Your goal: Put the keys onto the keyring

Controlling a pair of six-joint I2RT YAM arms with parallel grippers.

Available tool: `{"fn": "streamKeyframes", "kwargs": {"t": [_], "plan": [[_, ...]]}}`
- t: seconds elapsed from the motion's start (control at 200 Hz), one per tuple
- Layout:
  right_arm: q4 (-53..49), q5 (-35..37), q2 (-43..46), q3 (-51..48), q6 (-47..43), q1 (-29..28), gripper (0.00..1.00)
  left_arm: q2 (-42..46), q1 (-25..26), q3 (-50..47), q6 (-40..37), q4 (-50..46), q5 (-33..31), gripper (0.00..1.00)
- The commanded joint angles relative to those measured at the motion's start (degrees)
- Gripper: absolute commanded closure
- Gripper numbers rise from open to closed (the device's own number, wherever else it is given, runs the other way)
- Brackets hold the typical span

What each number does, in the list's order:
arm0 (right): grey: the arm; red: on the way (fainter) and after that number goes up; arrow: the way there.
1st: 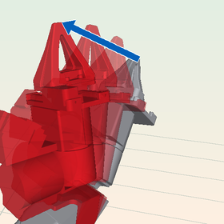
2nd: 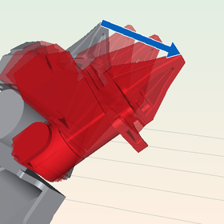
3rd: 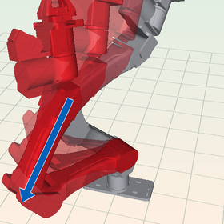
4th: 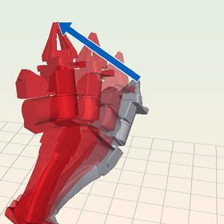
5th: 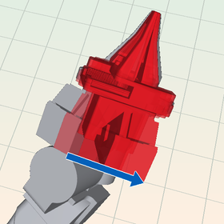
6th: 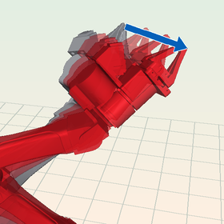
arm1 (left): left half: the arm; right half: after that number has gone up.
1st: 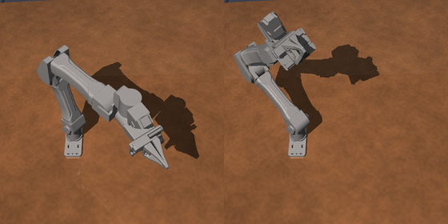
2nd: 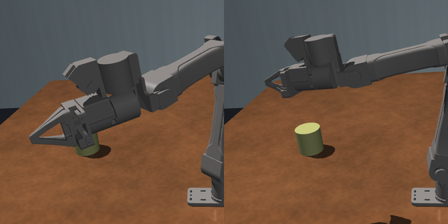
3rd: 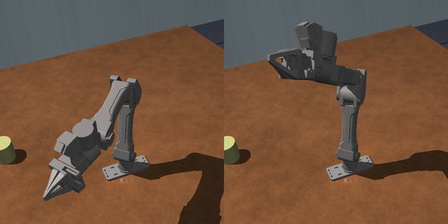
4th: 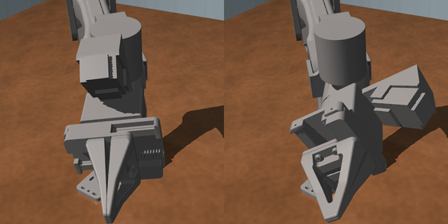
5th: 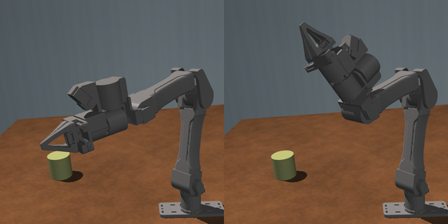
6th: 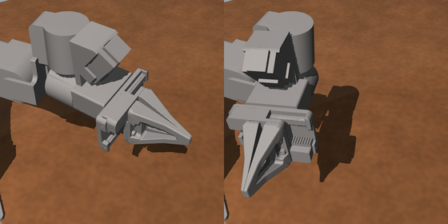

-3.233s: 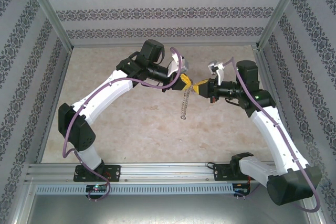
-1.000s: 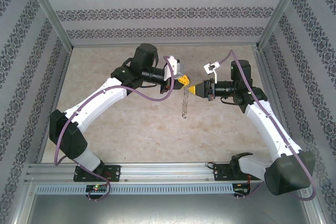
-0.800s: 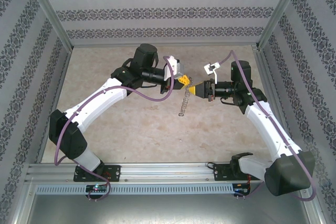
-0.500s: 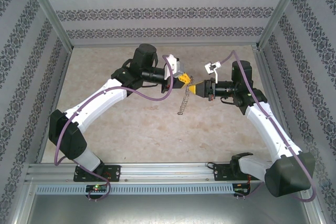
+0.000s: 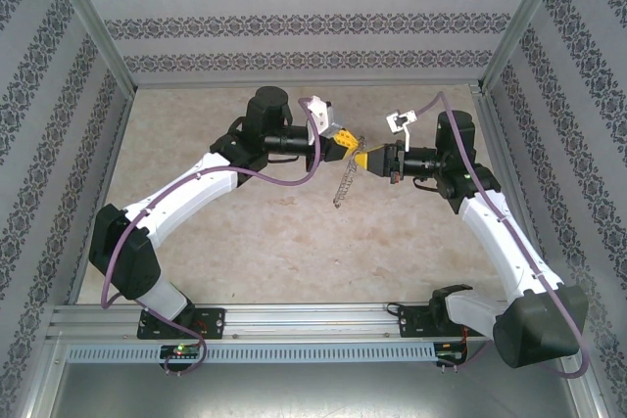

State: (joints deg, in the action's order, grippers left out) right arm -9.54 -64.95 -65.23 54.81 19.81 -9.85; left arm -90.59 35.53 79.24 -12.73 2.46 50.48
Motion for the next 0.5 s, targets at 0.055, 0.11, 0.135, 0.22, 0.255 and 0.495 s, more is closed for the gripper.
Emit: {"fn": "streamKeyframes", "kwargs": {"t": [0.055, 0.11, 0.135, 0.22, 0.255, 0.495], "plan": [[0.1, -0.6, 1.1, 1.5, 0.1, 0.3, 0.77, 2.2, 0.3, 0.1, 4.0, 8.9, -1.0, 1.0], [0.1, -0.4, 1.6, 1.3, 0.4, 0.9, 0.64, 2.2, 0.4, 0.1, 4.1, 8.8, -1.2, 1.0], [0.1, -0.3, 1.9, 1.2, 0.4, 1.2, 0.61, 2.1, 0.4, 0.1, 4.0, 8.6, -1.3, 1.0], [0.1, 0.0, 3.4, 0.4, 0.9, 2.9, 0.57, 2.0, 0.3, 0.1, 3.7, 8.1, -1.8, 1.0], [0.4, -0.1, 4.2, 0.0, 1.3, 3.6, 0.56, 1.9, 0.2, 0.1, 3.5, 7.9, -1.8, 1.0], [4.1, 0.9, 7.8, -1.6, 4.2, 6.2, 0.53, 1.6, -0.3, -0.1, 4.1, 8.4, -2.4, 1.0]]}}
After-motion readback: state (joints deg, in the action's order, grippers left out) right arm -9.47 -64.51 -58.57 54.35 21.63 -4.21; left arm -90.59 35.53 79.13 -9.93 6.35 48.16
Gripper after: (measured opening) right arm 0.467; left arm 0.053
